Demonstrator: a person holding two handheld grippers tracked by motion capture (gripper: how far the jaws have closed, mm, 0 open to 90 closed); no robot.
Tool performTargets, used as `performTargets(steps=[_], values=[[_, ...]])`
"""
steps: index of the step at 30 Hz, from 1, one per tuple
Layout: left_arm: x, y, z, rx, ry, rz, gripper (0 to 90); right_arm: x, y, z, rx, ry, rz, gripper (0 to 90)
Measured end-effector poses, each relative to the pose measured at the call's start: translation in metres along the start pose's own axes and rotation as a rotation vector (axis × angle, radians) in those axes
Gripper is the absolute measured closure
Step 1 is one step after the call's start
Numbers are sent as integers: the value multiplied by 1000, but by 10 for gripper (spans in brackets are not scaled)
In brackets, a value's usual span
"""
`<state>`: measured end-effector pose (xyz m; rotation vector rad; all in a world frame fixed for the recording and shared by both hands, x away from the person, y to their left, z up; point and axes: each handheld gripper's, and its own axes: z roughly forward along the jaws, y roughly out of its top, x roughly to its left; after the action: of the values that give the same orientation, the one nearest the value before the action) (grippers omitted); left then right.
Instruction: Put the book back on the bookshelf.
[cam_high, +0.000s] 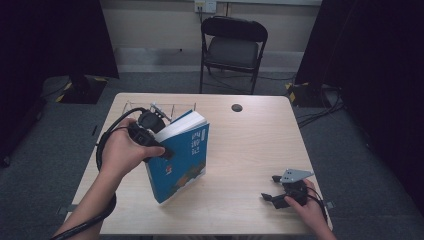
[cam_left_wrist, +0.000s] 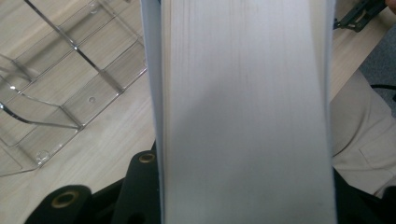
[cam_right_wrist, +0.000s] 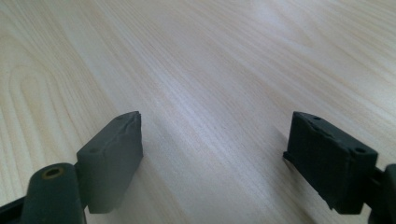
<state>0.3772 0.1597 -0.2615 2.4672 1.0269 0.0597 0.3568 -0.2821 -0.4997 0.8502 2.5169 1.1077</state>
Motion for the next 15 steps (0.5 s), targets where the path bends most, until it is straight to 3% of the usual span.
performTargets(steps=[15], values=[[13,-19,-10,-10,9,-57,619,0,0,0,0,0,0,177]])
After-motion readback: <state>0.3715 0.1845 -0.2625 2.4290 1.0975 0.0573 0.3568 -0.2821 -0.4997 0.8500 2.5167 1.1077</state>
